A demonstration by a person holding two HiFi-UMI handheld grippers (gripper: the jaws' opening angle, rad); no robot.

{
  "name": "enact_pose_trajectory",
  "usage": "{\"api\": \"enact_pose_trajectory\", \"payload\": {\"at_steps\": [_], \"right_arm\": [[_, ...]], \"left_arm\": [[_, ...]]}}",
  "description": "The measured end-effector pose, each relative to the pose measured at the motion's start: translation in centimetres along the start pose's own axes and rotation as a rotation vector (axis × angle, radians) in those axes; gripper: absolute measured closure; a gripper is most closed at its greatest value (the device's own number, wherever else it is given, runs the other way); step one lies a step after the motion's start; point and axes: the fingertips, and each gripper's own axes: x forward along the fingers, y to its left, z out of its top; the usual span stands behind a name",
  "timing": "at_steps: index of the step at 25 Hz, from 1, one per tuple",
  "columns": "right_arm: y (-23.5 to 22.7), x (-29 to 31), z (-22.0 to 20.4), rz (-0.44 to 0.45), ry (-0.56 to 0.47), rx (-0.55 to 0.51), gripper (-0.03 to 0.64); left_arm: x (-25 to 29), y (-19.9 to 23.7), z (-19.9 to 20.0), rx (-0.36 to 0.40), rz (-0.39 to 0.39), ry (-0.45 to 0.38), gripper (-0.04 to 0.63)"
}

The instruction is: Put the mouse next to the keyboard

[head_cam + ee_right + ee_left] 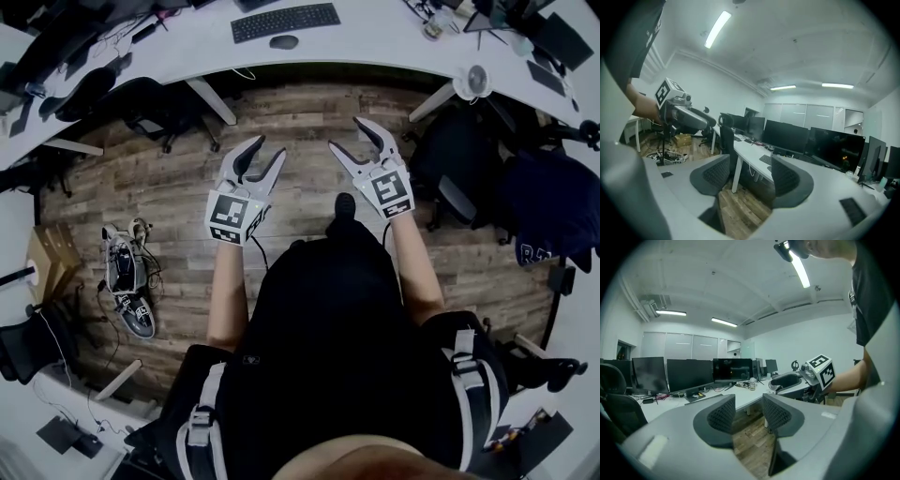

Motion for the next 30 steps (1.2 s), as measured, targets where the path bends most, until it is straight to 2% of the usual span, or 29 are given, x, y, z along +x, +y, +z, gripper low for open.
{"api": "enact_pose_trajectory", "payload": {"at_steps": [8, 16, 26, 30], "right_arm": [[-4.8, 2.5, -1.0, 0.066, -0.005, 0.021, 0.319], [-8.9, 4.6, -2.2, 0.154, -0.007, 0.006, 0.319], [-13.4, 6.4, -5.1, 0.242, 0.004, 0.0, 0.321], [-14.6, 6.7, -6.0, 0.257, 0.012, 0.012, 0.322]], "left_arm": [[4.4, 1.3, 0.6, -0.017, 0.056, 0.04, 0.385], [9.2, 1.3, 1.4, -0.039, 0.113, 0.059, 0.383], [13.9, 1.0, 0.6, -0.087, 0.2, 0.091, 0.384], [15.2, 0.6, 0.2, -0.101, 0.204, 0.105, 0.385]]}}
